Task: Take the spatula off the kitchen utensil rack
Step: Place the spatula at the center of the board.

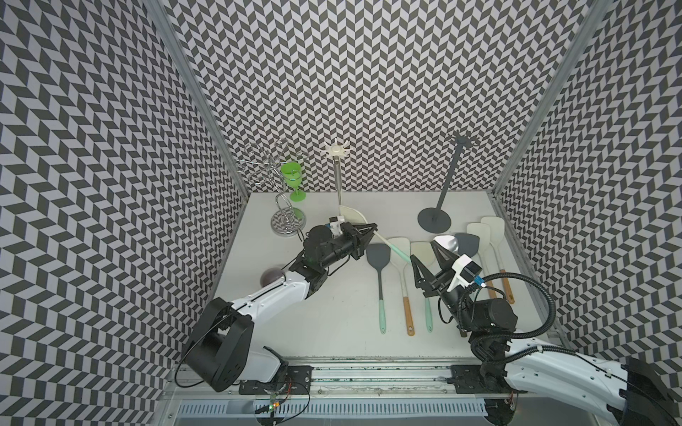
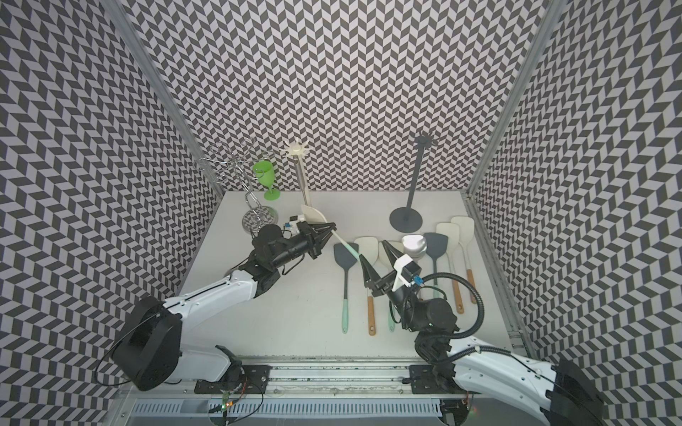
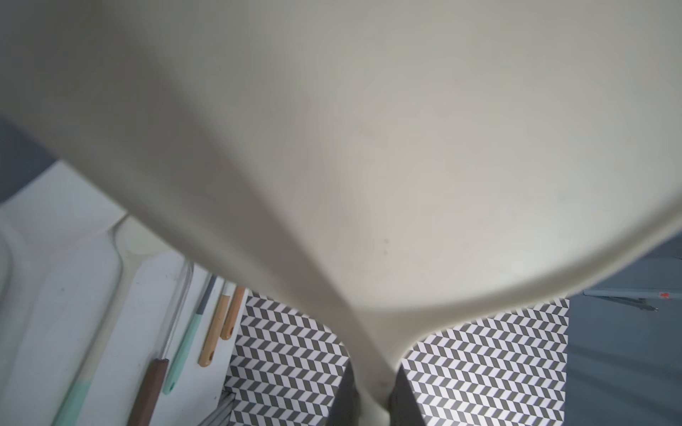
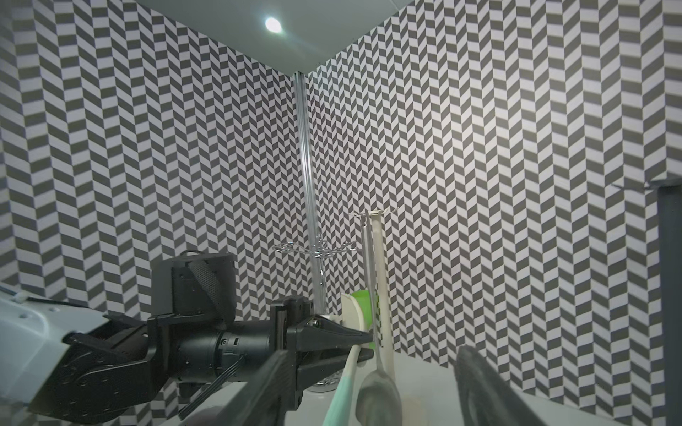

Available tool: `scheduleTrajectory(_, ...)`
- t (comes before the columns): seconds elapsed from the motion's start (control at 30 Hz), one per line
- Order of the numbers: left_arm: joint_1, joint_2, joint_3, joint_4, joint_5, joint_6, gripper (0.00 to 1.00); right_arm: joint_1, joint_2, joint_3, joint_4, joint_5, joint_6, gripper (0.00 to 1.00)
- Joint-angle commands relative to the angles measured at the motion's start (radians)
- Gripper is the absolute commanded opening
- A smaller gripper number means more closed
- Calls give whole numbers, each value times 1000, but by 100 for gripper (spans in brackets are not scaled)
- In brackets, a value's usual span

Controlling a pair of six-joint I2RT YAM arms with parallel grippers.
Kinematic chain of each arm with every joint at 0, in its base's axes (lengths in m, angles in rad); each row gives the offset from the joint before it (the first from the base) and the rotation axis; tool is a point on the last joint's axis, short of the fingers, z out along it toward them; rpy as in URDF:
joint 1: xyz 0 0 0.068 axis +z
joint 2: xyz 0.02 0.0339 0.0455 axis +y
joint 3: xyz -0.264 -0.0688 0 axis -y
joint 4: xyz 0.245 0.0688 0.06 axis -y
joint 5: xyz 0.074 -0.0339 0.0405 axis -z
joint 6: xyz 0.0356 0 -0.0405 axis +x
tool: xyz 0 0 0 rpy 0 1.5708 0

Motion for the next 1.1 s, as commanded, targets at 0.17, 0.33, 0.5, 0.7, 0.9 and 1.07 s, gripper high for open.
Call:
scheduleTrajectory(0.17, 121, -247, -141, -286, -19, 347, 0, 5, 5, 19, -182, 93, 137, 99)
scheduleTrajectory(0.33, 127, -285, -112, -478, -36, 582, 0, 3, 63, 27, -223, 159, 204, 100)
scheduleTrajectory(0.5, 121, -275, -71, -595, -89, 841, 0, -14, 153, 109, -368, 161, 264, 100)
scheduleTrajectory(0.7, 119, -251, -45, -685, -161, 1079, 0, -98, 272, 241, -582, 21, 385, 100)
scheduleTrajectory(0.9, 38, -170, 8, -756, -249, 1145, 0, -202, 362, 348, -772, -129, 547, 100)
scheduleTrajectory(1.07, -69, -35, 107, -857, -381, 1174, 0, -205, 404, 440, -940, -107, 670, 100)
